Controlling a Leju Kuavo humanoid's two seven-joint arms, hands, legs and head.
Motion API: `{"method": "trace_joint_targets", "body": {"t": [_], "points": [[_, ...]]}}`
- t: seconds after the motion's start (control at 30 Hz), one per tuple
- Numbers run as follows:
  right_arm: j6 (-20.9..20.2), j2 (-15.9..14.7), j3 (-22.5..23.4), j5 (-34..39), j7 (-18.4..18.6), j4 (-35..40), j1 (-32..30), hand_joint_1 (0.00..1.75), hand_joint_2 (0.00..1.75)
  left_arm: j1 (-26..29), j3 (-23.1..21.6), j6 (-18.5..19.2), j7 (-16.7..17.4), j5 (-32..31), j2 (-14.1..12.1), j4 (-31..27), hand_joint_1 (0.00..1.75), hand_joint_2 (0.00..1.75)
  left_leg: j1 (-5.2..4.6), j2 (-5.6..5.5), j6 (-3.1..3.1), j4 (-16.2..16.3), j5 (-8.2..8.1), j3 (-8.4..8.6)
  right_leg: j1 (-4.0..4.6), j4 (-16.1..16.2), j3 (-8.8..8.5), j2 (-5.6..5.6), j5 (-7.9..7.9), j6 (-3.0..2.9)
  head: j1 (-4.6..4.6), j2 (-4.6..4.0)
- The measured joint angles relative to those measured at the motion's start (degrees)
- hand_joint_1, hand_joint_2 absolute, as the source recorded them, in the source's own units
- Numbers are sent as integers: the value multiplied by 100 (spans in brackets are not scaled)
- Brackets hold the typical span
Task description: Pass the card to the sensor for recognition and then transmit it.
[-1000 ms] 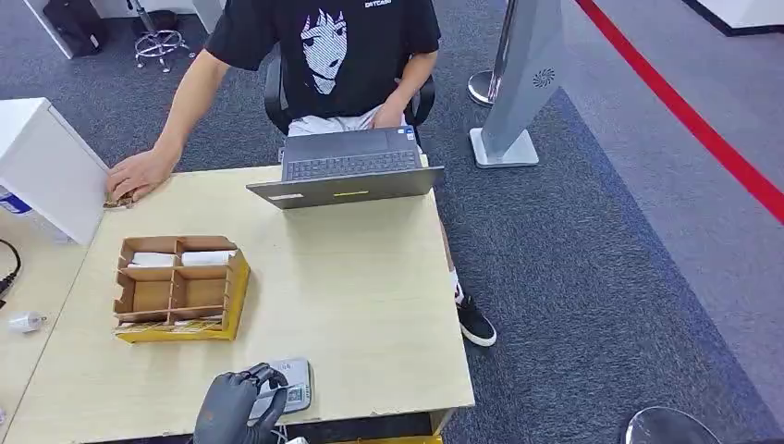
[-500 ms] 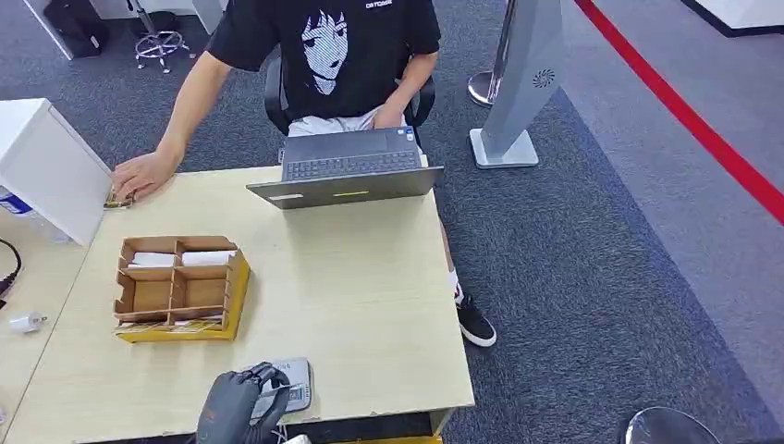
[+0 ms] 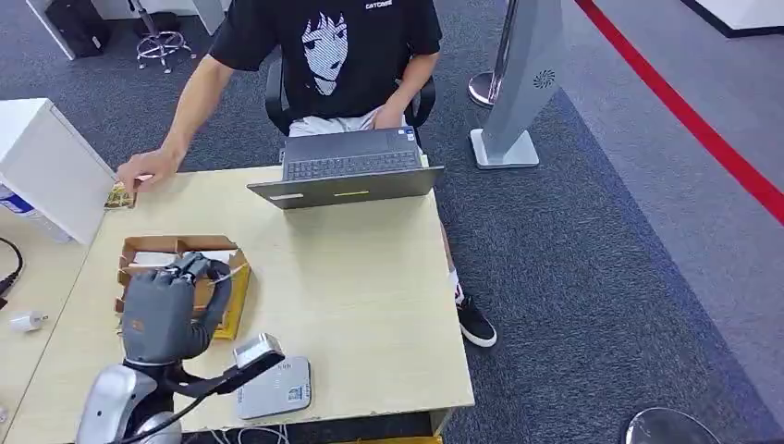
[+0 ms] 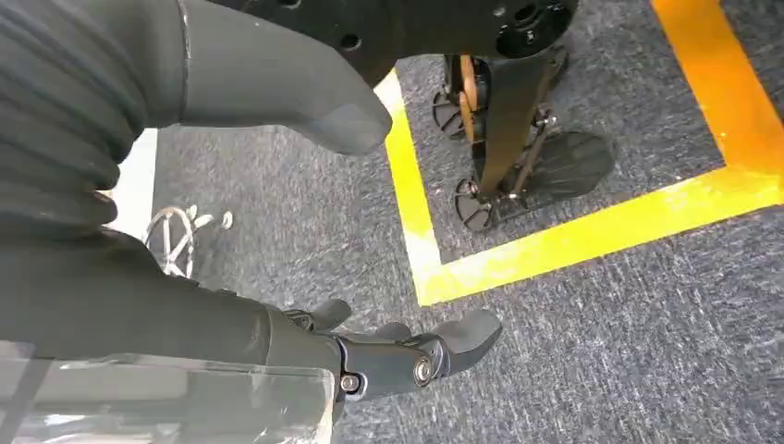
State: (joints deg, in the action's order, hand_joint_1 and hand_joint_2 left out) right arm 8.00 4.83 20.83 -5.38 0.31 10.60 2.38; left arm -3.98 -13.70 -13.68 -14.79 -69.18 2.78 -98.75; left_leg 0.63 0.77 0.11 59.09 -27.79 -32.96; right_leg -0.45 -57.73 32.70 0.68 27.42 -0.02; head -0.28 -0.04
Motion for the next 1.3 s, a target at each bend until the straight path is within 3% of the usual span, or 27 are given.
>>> {"method": "trace_joint_targets", "body": {"t": [0.13, 0.23, 0.57, 0.6, 0.63, 0.67, 1.3], "points": [[-90, -22, -2, -118, 17, 0, 8, 0, 175, -587, 168, 177, 283, -227, -42, 286, 175, 175, -1, 1, -1, 0, 5, -1, 0, 0, 0, -1, -3, -3, 0, 0], [-109, -37, -2, -168, 20, -2, 12, 0, 175, -874, 330, 260, 310, -113, -48, 546, 175, 175, -1, 2, -1, 0, 5, 0, 0, 0, 0, -2, -3, -3, 0, 0], [-105, -48, -2, -183, 37, -2, 22, 0, 175, -1126, 505, 249, 308, -104, -46, 824, 169, 175, -1, 2, 0, 1, 3, -4, -1, 0, 4, -3, -2, -2, 0, 0], [-94, -48, -2, -183, 39, -2, 21, 0, 175, -1125, 520, 229, 308, -96, -33, 824, 75, 175, -1, 2, 0, 1, 3, -4, -1, 0, 4, -3, -2, -2, 0, 0], [-72, -48, -2, -183, 48, -2, 21, 0, 175, -1124, 538, 210, 308, -67, -26, 824, 14, 175, -1, 2, 0, 1, 4, -4, -1, 0, 4, -3, -2, -2, 0, 0], [-68, -48, -2, -183, 52, -2, 20, 0, 175, -1119, 561, 177, 304, -26, -15, 822, 0, 175, -1, 2, 0, 1, 4, -4, -1, 0, 4, -3, -2, -2, 0, 0], [24, -48, -2, -245, 105, -2, 20, 0, 175, -826, 796, 41, 48, 252, 282, 293, 0, 175, -1, 1, 0, 1, 4, -5, -1, 0, 4, -2, -2, -2, -2, 0]]}}
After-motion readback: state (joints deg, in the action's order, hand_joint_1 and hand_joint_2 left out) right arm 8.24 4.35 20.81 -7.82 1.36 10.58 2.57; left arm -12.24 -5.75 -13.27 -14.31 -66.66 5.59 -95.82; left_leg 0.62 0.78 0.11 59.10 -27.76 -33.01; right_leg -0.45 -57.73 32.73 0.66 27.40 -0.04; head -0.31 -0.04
